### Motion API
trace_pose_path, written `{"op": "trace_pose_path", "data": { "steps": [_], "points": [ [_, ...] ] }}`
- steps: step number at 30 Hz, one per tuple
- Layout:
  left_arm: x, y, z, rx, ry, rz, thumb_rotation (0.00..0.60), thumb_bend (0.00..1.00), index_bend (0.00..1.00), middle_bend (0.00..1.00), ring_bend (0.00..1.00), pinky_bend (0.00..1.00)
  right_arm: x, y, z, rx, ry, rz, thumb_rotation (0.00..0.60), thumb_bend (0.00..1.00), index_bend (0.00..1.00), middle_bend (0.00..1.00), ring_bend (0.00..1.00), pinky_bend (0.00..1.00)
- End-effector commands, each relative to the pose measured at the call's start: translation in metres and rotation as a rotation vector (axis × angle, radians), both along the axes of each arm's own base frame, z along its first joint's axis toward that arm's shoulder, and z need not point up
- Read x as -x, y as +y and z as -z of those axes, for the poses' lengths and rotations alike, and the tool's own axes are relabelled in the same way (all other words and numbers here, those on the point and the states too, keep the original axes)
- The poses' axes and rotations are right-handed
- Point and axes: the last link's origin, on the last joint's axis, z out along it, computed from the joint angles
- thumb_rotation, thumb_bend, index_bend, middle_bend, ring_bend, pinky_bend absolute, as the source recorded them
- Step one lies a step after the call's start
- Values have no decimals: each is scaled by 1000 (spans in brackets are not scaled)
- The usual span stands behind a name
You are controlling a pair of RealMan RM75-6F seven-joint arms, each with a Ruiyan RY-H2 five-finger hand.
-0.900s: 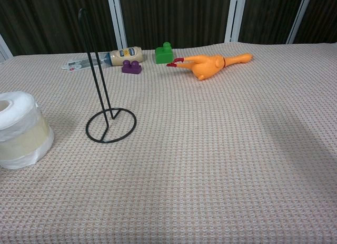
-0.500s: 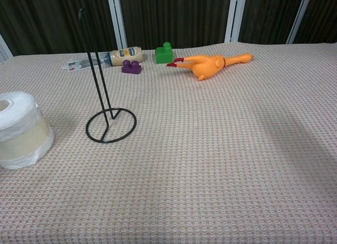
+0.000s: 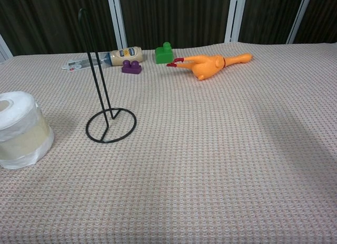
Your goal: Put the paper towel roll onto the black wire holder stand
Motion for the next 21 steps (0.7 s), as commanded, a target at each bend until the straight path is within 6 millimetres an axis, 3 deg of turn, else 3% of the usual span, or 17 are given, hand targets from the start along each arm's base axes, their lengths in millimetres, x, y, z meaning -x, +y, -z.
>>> {"op": "trace_pose_path", "data": {
  "steps": [1, 12, 15, 18, 19, 21],
  "points": [
    [-2, 4, 8, 11, -7, 5, 600, 307, 0, 0, 0, 9, 0, 0, -1, 3, -1, 3, 600, 64, 0, 0, 0, 0],
    [-11, 28, 32, 41, -30, -30, 600, 305, 0, 0, 0, 17, 1, 0, -1, -3, 2, 6, 600, 65, 0, 0, 0, 0],
    [-10, 36, 36, 23, -20, -60, 600, 300, 0, 0, 0, 63, 1, -1, -1, -4, 3, 8, 600, 65, 0, 0, 0, 0],
    [-9, 41, 39, -16, -16, -91, 600, 313, 0, 1, 14, 215, 2, -1, -1, -4, 4, 11, 600, 65, 0, 0, 0, 0],
    [-8, 42, 39, -23, -19, -103, 600, 333, 2, 23, 54, 299, 2, -1, -1, -3, 4, 11, 600, 65, 0, 0, 0, 0],
    [-8, 45, 40, -45, -27, -121, 600, 384, 113, 168, 209, 468, 2, -1, -1, -6, 6, 12, 600, 64, 0, 0, 0, 0]
  ]
}}
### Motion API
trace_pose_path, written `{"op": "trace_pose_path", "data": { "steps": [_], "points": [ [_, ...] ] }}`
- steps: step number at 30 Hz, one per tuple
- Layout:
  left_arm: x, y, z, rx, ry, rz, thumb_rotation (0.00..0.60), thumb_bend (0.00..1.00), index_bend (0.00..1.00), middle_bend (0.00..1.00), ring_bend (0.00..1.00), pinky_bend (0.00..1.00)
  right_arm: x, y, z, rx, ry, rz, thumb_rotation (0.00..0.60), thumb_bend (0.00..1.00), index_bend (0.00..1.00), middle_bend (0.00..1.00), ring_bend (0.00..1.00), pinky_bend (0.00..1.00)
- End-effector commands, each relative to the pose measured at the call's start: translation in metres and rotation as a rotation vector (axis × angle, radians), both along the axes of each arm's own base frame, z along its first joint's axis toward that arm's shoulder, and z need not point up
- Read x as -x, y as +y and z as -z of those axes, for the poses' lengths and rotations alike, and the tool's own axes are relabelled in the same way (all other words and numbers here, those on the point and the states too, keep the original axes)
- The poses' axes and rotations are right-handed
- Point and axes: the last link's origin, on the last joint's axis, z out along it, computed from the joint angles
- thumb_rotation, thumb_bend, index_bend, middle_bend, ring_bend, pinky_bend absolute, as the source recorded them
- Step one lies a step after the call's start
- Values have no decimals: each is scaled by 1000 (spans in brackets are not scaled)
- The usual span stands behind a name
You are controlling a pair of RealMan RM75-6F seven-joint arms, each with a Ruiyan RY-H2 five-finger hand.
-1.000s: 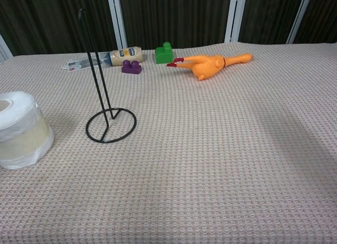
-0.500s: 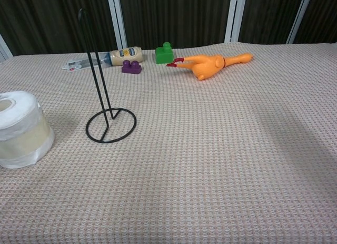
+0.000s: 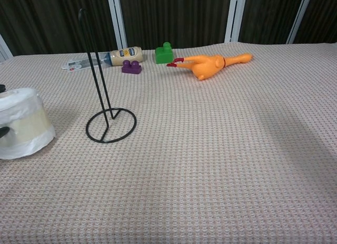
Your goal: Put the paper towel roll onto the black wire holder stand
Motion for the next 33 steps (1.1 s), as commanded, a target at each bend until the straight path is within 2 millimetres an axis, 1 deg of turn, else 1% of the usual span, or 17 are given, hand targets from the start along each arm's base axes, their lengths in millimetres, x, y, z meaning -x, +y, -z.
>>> {"op": "trace_pose_path", "data": {
  "steps": [1, 2, 3, 4, 5, 7, 9, 13, 16, 19, 20, 22, 24, 26, 28, 30, 33],
  "points": [
    [0, 5, 2, -30, -14, -32, 600, 436, 239, 314, 335, 568, 0, 0, 0, -3, 2, 0, 600, 65, 0, 0, 0, 0],
    [0, 6, 2, -42, -19, -41, 600, 498, 348, 431, 438, 646, 0, 0, 1, -4, 3, 0, 600, 64, 0, 0, 0, 0],
    [-1, 6, 3, -47, -26, -41, 600, 545, 405, 497, 497, 695, 0, 0, 1, -5, 3, 0, 600, 64, 0, 0, 0, 0],
    [-1, 6, 3, -52, -33, -44, 600, 633, 488, 589, 579, 772, 0, 1, 1, -5, 3, 0, 600, 64, 0, 0, 0, 0],
    [-2, 6, 1, -68, -36, -45, 600, 692, 552, 653, 638, 828, 0, 1, 0, -4, 2, 0, 600, 64, 0, 0, 0, 0],
    [-5, 7, -2, -102, -48, -41, 600, 768, 645, 740, 717, 899, 0, 1, 0, -2, 1, 0, 600, 64, 0, 0, 0, 0],
    [-8, 7, -10, -153, -43, -20, 600, 800, 683, 780, 754, 935, 0, 1, 0, -3, 0, 0, 600, 64, 0, 0, 0, 0],
    [-24, 8, -33, -329, -45, 55, 600, 837, 692, 805, 782, 975, 0, 1, 0, -7, -1, -1, 600, 64, 0, 0, 0, 0],
    [-43, 11, -55, -450, -78, 139, 600, 852, 693, 811, 788, 981, -1, 1, 0, -10, -4, -2, 600, 64, 0, 0, 0, 0],
    [-72, 15, -81, -546, -155, 239, 600, 852, 693, 810, 788, 982, -1, 2, 0, -11, -6, -4, 600, 64, 0, 0, 0, 0],
    [-85, 17, -91, -563, -188, 273, 600, 851, 693, 810, 787, 982, -1, 2, 0, -13, -6, -4, 600, 64, 0, 0, 0, 0],
    [-108, 21, -103, -575, -237, 318, 600, 846, 693, 808, 787, 983, -1, 2, 0, -17, -5, -5, 600, 65, 0, 0, 0, 0],
    [-133, 28, -117, -600, -251, 342, 600, 841, 693, 808, 787, 985, -1, 2, 1, -22, -6, -7, 600, 65, 0, 0, 0, 0],
    [-157, 35, -125, -590, -283, 350, 600, 845, 693, 807, 787, 989, -2, 2, 0, -15, -8, -7, 600, 65, 0, 0, 0, 0],
    [-176, 38, -127, -572, -305, 360, 600, 847, 693, 807, 787, 991, -1, 1, -3, -4, -12, -4, 600, 64, 0, 0, 0, 0],
    [-194, 42, -123, -547, -294, 377, 600, 846, 693, 807, 787, 992, -1, 1, -4, 0, -17, 0, 600, 65, 0, 0, 0, 0],
    [-212, 50, -114, -531, -248, 402, 600, 844, 693, 806, 786, 991, -1, 1, -3, -11, -18, -4, 600, 65, 0, 0, 0, 0]
  ]
}}
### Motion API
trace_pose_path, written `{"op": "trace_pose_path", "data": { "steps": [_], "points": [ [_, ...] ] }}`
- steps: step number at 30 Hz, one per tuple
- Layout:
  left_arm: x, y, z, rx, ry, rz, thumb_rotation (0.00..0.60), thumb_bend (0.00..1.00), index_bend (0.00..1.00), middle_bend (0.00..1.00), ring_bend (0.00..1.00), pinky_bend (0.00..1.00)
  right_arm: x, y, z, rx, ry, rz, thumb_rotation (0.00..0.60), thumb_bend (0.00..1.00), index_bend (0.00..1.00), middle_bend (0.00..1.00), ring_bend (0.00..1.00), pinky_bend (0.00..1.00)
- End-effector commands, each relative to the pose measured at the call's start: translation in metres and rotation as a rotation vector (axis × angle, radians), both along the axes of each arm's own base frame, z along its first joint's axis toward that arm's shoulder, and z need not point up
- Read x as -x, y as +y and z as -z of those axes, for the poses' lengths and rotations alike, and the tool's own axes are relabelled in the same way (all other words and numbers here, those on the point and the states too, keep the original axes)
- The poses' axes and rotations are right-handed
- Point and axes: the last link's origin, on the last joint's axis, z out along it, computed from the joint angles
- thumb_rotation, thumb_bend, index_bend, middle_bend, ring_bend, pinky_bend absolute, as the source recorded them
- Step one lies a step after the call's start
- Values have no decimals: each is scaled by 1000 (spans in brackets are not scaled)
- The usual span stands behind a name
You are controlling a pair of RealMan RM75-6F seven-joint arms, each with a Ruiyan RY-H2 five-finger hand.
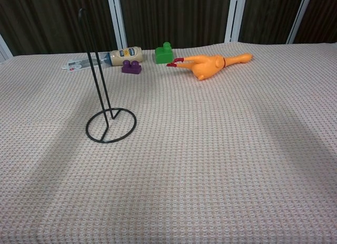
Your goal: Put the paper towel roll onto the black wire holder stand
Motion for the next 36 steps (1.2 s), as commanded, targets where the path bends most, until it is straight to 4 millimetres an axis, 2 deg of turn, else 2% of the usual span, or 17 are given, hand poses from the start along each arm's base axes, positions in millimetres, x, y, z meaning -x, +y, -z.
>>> {"op": "trace_pose_path", "data": {
  "steps": [1, 6, 14, 36],
  "points": [
    [-37, 18, -1, -16, 92, 39, 600, 844, 693, 806, 786, 991, 0, 1, 1, -10, -1, -4, 600, 65, 0, 0, 0, 0],
    [-51, 28, 18, 10, 135, 45, 600, 841, 693, 806, 785, 992, -1, 2, -4, -1, -13, -8, 600, 65, 0, 0, 0, 0],
    [-53, 28, 36, 47, 181, 50, 600, 840, 693, 806, 785, 993, 0, 2, -8, 4, -23, -13, 600, 64, 0, 0, 0, 0],
    [-44, 18, 50, 143, 237, 56, 600, 836, 688, 804, 786, 998, -1, 5, -7, -2, -23, -25, 600, 65, 0, 0, 0, 0]
  ]
}}
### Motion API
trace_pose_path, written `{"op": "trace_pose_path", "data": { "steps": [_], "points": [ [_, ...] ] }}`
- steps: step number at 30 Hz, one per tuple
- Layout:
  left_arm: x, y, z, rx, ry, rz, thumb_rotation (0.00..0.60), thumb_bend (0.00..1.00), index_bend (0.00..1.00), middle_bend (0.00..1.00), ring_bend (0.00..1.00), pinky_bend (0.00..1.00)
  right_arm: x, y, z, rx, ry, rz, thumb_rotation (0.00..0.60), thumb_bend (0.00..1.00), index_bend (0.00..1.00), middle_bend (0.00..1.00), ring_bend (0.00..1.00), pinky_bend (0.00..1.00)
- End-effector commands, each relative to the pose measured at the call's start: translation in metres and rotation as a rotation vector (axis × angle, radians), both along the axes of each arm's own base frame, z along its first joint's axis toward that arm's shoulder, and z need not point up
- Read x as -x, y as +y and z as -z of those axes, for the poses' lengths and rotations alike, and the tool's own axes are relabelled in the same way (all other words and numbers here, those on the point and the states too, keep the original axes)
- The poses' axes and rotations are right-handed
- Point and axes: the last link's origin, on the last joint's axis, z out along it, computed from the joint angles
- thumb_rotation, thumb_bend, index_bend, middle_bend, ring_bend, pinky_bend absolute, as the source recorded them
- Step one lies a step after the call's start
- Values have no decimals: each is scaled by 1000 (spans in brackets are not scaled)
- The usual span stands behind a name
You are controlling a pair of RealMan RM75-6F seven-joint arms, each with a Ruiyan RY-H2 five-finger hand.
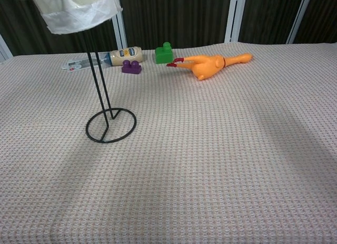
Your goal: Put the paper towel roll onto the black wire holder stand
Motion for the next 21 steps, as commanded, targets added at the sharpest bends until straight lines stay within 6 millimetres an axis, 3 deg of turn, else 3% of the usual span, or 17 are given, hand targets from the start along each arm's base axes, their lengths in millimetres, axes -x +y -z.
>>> {"op": "trace_pose_path", "data": {
  "steps": [1, 4, 9, 12, 21],
  "points": [
    [0, -1, 2, 10, 12, 2, 600, 829, 675, 793, 781, 996, 0, 0, 0, -1, 0, 0, 600, 65, 0, 0, 0, 0],
    [1, -2, 6, 26, 44, 15, 600, 720, 536, 670, 656, 900, 0, 0, 1, -4, 2, 2, 600, 65, 0, 0, 0, 0],
    [5, 2, 9, 41, 124, 16, 600, 470, 69, 185, 155, 310, 0, 0, 1, -2, 3, 2, 600, 65, 0, 0, 0, 0],
    [7, 5, 9, -16, 167, 15, 600, 425, 0, 70, 19, 122, 0, 0, 1, -1, 3, 2, 600, 65, 0, 0, 0, 0],
    [10, 4, 9, -19, 162, 19, 600, 382, 0, 0, 0, 62, 0, 0, 2, -1, 5, 1, 600, 64, 0, 0, 0, 0]
  ]
}}
